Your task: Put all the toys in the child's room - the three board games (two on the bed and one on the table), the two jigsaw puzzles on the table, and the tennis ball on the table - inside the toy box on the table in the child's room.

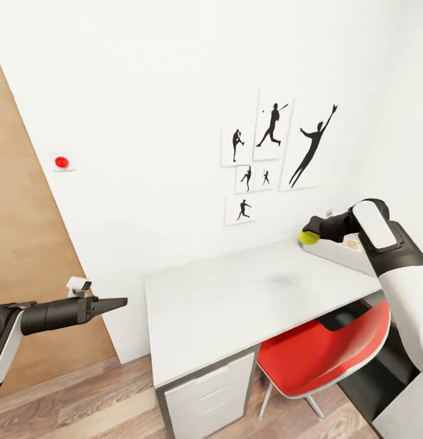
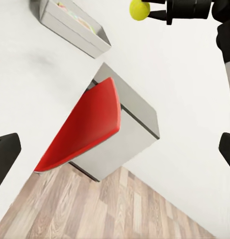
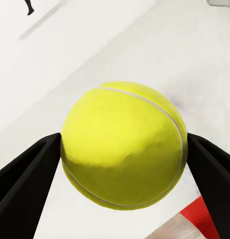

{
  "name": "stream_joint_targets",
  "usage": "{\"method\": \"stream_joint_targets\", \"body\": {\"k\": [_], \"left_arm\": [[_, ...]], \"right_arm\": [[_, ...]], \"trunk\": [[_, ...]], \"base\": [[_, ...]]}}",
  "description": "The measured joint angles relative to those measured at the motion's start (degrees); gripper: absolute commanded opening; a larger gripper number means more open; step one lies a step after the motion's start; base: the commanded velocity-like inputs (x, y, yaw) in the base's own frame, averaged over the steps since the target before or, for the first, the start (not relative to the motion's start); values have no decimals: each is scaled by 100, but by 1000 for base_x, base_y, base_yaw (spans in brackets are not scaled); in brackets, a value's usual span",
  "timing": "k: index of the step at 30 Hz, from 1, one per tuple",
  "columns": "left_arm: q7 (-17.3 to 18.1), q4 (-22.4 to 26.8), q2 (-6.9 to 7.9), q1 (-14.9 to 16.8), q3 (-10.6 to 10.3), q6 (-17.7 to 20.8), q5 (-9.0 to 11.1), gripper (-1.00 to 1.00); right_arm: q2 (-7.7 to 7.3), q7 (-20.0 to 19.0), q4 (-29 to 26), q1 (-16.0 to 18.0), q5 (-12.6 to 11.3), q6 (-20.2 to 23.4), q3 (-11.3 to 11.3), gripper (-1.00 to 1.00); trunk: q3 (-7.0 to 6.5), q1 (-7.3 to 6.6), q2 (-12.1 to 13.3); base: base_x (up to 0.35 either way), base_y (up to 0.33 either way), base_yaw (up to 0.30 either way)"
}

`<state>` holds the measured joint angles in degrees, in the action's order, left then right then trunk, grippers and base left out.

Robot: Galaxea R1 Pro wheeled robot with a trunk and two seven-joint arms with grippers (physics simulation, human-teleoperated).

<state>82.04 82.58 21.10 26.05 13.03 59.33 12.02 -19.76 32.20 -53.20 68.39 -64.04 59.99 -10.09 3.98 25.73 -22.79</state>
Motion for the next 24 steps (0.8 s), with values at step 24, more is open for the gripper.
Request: {"method": "stream_joint_targets", "body": {"k": [24], "left_arm": [[1, 185, 10, 187, 24, 5, 415, 100]], "right_arm": [[-13, -1, 6, 18, -4, 1, 34, -100]], "trunk": [[-160, -1, -1]], "base": [[77, -21, -227]]}}
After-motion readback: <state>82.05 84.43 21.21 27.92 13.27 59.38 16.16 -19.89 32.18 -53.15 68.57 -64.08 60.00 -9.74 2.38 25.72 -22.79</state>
